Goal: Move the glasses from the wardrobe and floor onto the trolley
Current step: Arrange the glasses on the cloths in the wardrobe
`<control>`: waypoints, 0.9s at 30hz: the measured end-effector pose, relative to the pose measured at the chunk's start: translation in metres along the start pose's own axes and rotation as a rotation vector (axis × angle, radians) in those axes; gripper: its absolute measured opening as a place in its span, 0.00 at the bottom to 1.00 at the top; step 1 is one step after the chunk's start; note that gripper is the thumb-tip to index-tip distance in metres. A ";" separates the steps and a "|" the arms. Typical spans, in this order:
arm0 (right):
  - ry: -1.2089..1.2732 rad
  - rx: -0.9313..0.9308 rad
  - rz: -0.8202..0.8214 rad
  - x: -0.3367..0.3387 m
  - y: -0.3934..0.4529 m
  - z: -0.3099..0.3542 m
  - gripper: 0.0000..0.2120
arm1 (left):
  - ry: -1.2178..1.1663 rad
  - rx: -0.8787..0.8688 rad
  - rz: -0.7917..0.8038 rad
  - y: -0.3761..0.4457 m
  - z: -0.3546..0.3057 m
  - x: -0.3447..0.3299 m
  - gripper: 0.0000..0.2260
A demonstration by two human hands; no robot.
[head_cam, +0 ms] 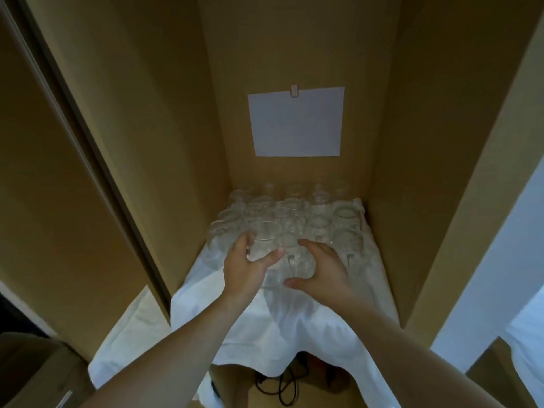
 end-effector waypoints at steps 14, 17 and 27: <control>0.289 0.009 0.142 -0.043 -0.021 0.045 0.54 | -0.056 0.006 -0.024 -0.034 -0.016 0.028 0.27; 0.214 0.003 0.104 -0.040 -0.019 0.045 0.50 | 0.012 -0.016 -0.089 -0.022 -0.015 0.042 0.30; -0.080 0.042 0.079 -0.037 0.009 0.073 0.51 | 0.443 0.122 -0.047 0.016 0.020 0.118 0.30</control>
Point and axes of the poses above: each hand's wrist, its own y-axis towards the middle knuckle, its own x-axis out of the back of the hand, z = x × y, the point moved 4 cm from there along y, towards the middle knuckle, and after that the axes turned 15 degrees about -y, right-handed, at the moved point
